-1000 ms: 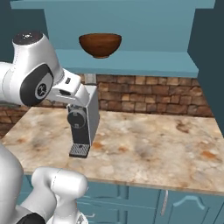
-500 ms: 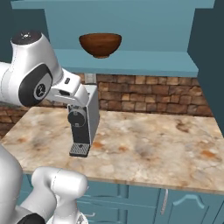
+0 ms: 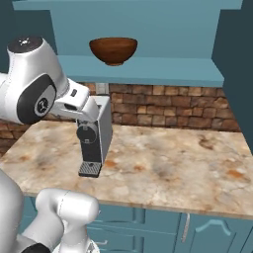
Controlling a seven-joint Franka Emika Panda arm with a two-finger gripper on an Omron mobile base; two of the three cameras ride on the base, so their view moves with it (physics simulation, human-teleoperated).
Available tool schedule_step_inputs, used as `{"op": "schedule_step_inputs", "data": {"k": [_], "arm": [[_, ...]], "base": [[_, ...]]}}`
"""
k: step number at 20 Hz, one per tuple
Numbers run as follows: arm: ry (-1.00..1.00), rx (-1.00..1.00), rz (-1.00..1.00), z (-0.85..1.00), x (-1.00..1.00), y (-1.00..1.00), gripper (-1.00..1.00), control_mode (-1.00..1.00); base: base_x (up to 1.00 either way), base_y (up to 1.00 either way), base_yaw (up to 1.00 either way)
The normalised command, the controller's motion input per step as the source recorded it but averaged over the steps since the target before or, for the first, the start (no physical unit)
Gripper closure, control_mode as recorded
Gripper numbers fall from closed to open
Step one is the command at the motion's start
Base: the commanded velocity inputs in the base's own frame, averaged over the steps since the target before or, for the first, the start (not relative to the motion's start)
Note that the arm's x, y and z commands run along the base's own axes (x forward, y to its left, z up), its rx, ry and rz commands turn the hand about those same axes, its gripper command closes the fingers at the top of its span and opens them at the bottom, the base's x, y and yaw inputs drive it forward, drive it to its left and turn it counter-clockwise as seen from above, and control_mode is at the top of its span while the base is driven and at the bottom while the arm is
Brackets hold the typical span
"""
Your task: Pick up the bowls from the cabinet and place each bowl in front of a stool on the dining counter.
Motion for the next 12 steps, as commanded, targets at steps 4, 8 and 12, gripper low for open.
{"op": "schedule_step_inputs", "data": {"k": [4, 8, 12], "arm": [[-0.26, 0.01, -0.07, 0.58, -0.63, 0.0, -1.0, -1.0], [-0.18, 0.13, -0.17, 0.91, -0.35, -0.01, -1.0, -1.0], [-0.07, 0.26, -0.21, 0.95, -0.06, -0.18, -1.0, -1.0]], "base": [[0.0, 0.0, 0.0], [0.0, 0.0, 0.0], [0.0, 0.0, 0.0]]}}
